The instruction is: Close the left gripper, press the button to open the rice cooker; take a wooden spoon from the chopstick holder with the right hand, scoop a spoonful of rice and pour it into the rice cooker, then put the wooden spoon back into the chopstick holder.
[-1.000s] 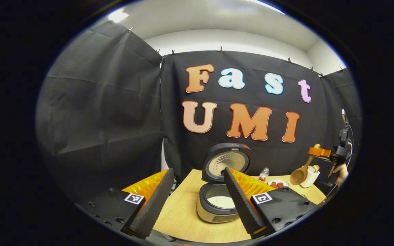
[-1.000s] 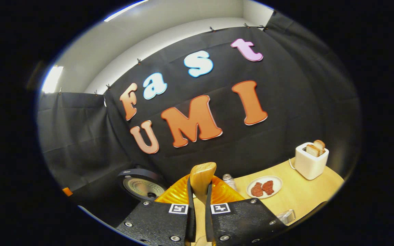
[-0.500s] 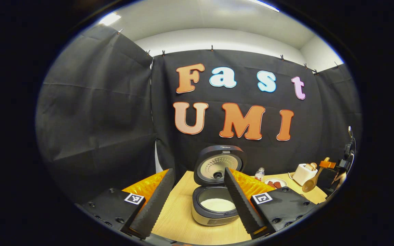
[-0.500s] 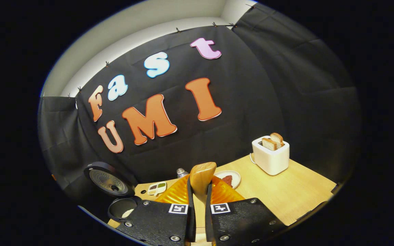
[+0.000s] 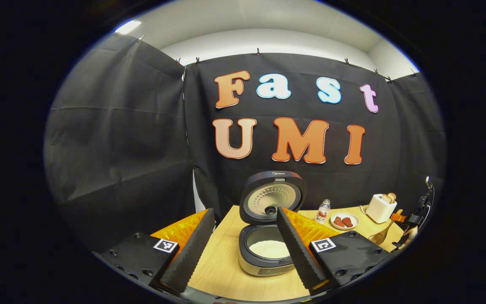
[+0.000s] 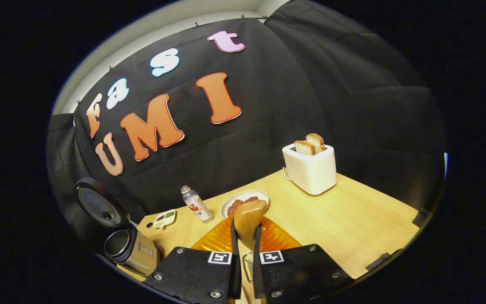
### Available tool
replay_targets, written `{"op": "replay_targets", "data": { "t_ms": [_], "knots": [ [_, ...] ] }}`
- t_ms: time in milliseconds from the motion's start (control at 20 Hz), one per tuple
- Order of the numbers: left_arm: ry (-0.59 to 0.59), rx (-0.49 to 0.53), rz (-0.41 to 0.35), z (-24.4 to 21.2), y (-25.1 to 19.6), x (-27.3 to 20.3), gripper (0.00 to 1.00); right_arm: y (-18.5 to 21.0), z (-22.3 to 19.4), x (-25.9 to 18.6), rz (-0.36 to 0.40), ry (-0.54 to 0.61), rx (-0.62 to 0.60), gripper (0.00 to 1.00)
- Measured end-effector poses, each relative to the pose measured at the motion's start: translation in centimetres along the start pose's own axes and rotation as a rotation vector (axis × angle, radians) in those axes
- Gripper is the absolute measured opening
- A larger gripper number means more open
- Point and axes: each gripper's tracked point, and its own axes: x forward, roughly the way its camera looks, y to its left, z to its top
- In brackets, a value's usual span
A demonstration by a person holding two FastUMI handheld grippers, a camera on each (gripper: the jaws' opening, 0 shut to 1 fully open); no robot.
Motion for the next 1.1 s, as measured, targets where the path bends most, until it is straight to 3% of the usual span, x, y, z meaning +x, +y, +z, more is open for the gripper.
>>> {"op": "replay_targets", "data": {
  "t_ms": [250,400,600,700,800,850,950,1100],
  "knots": [
    [0.03,0.017,0.011,-1.0,-0.4,0.1,0.99,-0.5,-3.6,1.1,0.022,0.039,0.042,0.1],
    [0.031,0.025,0.02,-0.9,-0.5,0.1,0.97,-1.1,-3.3,1.1,0.018,0.013,0.081,0.1],
    [0.02,0.014,0.02,-0.5,-0.8,0.1,0.96,-2.6,-3.0,0.6,-0.028,0.03,0.093,0.21],
    [0.016,0.009,0.007,-0.2,-1.1,0.0,0.99,-3.6,-2.2,0.0,-0.06,0.023,0.062,0.3],
    [0.013,0.005,-0.015,0.0,-1.7,0.0,0.99,-4.2,-0.6,-1.1,-0.082,0.004,0.043,0.51],
    [0.01,0.002,-0.027,0.3,-1.9,0.0,1.0,-4.7,0.6,-2.0,-0.093,-0.008,0.036,0.66],
    [0.0,-0.009,-0.049,1.0,-2.6,0.1,0.99,-5.2,2.6,-3.2,-0.116,-0.032,0.011,0.85],
    [-0.028,-0.005,-0.081,2.3,-3.3,0.5,1.0,-5.3,5.9,-5.7,-0.147,-0.055,-0.06,0.95]
  ]
}}
